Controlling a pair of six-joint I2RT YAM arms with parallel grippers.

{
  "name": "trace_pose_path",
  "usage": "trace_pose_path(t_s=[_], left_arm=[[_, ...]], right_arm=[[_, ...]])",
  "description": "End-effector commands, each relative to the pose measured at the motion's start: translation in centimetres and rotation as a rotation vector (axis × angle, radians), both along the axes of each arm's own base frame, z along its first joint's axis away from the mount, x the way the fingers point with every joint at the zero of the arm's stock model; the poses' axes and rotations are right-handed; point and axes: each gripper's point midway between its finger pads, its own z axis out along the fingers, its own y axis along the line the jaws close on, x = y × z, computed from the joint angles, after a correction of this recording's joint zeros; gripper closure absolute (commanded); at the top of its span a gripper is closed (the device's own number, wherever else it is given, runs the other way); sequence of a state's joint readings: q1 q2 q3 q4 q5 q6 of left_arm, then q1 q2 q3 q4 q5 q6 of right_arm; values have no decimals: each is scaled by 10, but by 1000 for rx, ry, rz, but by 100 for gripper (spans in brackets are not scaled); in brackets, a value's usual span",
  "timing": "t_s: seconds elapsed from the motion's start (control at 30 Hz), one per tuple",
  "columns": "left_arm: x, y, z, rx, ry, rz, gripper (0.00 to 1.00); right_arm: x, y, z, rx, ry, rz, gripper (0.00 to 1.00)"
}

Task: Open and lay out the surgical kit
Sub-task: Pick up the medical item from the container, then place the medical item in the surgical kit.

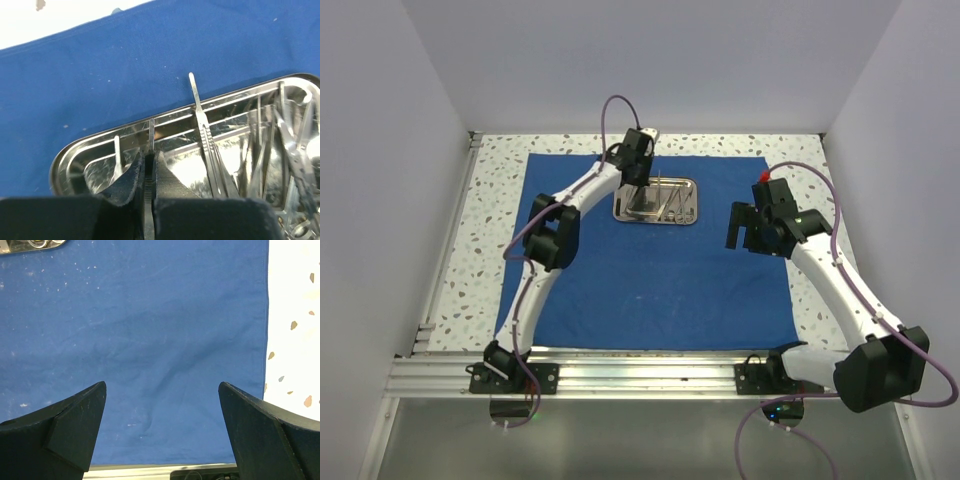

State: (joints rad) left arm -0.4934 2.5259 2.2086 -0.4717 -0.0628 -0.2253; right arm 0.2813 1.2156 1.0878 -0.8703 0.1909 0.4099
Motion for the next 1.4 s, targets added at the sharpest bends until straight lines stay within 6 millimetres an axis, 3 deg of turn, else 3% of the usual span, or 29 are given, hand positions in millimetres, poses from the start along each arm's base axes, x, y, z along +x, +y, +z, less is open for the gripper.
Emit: trace_pose_path(t_s=[0.0, 0.13, 0.17, 0.2, 0.23, 0.27, 0.3, 0.33, 0.37, 0.4, 0.43, 0.47, 0.5, 0.57, 0.67, 0.83, 1.03, 1.13, 1.27, 1.3, 1.33, 1.37], left_arm=[[4, 1, 120, -81, -174, 29, 100], [-20, 18, 152, -91, -181, 70, 100], [-33, 26, 135, -70, -137, 81, 100], [-45, 33, 161, -94, -166, 96, 100], [-54, 39, 161, -91, -161, 110, 100], [-72, 50, 136, -60, -107, 121, 100], [-86, 57, 155, -84, -128, 137, 100], [-97, 64, 151, -82, -116, 147, 100], [-118, 73, 123, -54, -57, 155, 100], [-132, 77, 136, -98, -68, 174, 100], [-144, 79, 130, -112, -48, 178, 100], [-163, 81, 109, -111, -1, 180, 100], [-174, 78, 117, -164, 0, 203, 100], [-198, 66, 103, -201, 40, 207, 100], [-215, 44, 107, -251, 56, 214, 100], [-229, 18, 96, -334, 131, 299, 100], [-257, -38, 63, -292, 167, 277, 100], [-273, -55, 46, -281, 193, 249, 100], [-286, -59, 23, -259, 235, 277, 100], [-288, -59, 20, -263, 250, 291, 99], [-290, -59, 18, -253, 262, 295, 81], [-290, -58, 16, -246, 270, 299, 71]], right_arm=[[5, 4, 9, 23, -52, 19, 2], [4, 8, 8, 44, -56, 24, 2], [3, 8, 8, 49, -59, 27, 2], [2, 9, 8, 54, -59, 28, 2], [0, 10, 6, 57, -52, 29, 2], [-1, 10, 5, 60, -52, 30, 2], [-2, 10, 6, 64, -56, 30, 2], [-5, 10, 2, 65, -47, 31, 2], [-5, 11, 2, 71, -49, 31, 2], [-7, 11, 1, 74, -49, 33, 2], [-9, 11, -2, 71, -42, 32, 2], [-9, 11, -2, 75, -44, 31, 2], [-10, 11, -3, 76, -42, 33, 2], [-13, 10, -4, 70, -38, 27, 2], [-18, 3, -3, 43, -29, -7, 2], [-29, -8, -2, 1, -11, -65, 2], [-44, -10, -10, 4, 2, -69, 2], [-49, -11, -6, -4, -5, -64, 2], [-49, -13, 0, -24, -11, -57, 2], [-49, -14, 2, -32, -13, -57, 2], [-49, -14, 2, -36, -12, -52, 2], [-50, -14, 2, -35, -12, -50, 2]])
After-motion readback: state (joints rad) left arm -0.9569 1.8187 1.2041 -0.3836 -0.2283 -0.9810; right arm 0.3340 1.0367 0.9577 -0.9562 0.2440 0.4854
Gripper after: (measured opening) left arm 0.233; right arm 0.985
